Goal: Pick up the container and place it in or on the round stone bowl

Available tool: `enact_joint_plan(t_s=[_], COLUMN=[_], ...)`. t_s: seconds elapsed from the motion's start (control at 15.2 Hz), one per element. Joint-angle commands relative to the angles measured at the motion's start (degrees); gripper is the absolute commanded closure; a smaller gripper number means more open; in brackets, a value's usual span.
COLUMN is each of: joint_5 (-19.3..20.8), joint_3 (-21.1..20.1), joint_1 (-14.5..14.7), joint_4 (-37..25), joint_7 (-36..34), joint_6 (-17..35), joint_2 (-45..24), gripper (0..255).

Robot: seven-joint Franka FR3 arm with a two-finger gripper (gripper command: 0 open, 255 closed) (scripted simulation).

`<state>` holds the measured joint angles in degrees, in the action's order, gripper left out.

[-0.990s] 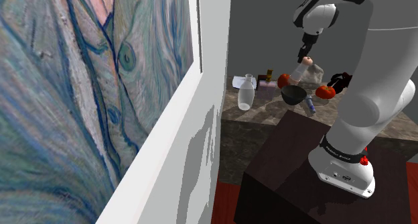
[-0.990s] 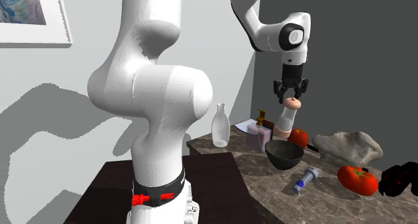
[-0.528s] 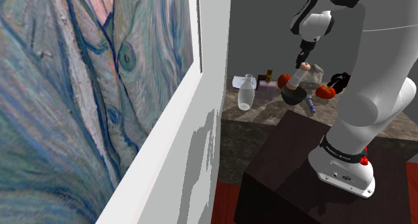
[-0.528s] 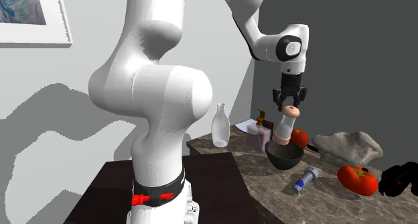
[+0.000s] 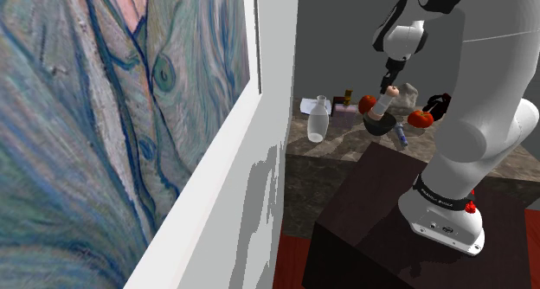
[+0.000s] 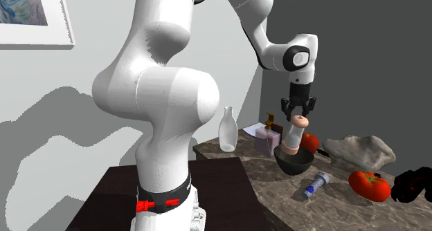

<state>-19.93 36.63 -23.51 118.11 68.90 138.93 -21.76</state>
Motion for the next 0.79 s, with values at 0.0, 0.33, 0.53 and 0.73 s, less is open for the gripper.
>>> enact_joint_plan(t_s=[0.0, 0.33, 0.53, 0.73], joint_5=[-0.05, -0.05, -0.05, 2.82], joint_3=[-0.02, -0.02, -0.03, 1.74], joint_1=[-0.04, -0.04, -0.04, 1.44], joint_4=[0.0, 0.0, 0.0, -0.16], joint_7=[0.05, 0.05, 0.05, -1.84], joint_6=[0.05, 0.06, 0.06, -2.6], joint_2=[-0.04, -0.04, -0.04, 3.05], gripper=[255, 0, 0, 0])
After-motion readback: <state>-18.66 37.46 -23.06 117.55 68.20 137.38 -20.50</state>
